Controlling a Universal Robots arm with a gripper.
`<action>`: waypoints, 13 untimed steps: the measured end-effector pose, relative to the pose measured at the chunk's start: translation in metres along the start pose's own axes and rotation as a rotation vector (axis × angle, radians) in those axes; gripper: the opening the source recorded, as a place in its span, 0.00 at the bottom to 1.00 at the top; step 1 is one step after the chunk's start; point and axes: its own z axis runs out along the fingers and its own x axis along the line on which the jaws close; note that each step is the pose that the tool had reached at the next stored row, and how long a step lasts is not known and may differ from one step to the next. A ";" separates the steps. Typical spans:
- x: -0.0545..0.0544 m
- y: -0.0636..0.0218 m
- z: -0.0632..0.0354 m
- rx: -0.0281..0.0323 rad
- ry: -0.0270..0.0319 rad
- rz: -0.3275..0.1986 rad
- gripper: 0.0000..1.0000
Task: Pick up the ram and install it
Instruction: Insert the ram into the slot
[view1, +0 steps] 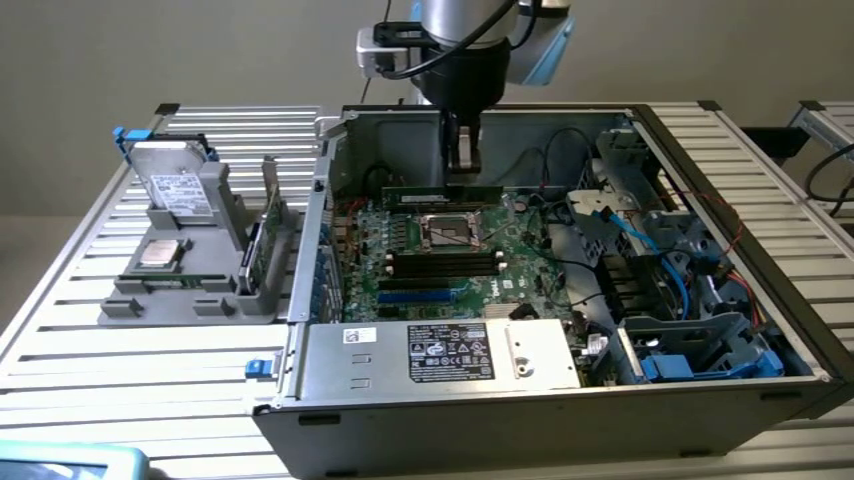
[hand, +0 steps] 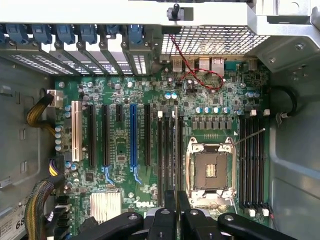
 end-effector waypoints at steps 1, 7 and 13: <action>0.000 0.0000 0.0017 0.0000 -0.0013 0.000 0.14; 0.001 0.0001 0.0066 -0.0002 -0.0031 0.000 0.14; 0.002 0.0001 0.0152 0.0000 -0.0030 0.001 0.14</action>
